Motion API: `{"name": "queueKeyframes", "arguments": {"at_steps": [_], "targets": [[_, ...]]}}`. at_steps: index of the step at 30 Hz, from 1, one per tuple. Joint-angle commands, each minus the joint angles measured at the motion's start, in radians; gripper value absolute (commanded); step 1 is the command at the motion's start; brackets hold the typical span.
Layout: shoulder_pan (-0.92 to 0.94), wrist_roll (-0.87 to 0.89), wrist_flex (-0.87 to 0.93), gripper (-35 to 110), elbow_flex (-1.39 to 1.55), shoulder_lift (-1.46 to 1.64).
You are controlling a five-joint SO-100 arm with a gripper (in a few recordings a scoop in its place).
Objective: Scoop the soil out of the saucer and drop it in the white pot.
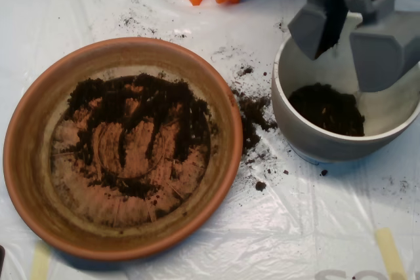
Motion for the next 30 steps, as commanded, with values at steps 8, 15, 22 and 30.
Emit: {"name": "queueKeyframes", "arguments": {"at_steps": [8,15,22,30], "targets": [[0.040,-0.017,-0.077,38,0.172,0.272],[0.147,0.028,-0.049,42,0.089,0.290],[0.376,0.084,-0.083,44,0.158,0.417],[0.603,0.114,-0.245,44,0.485,0.574]]}}
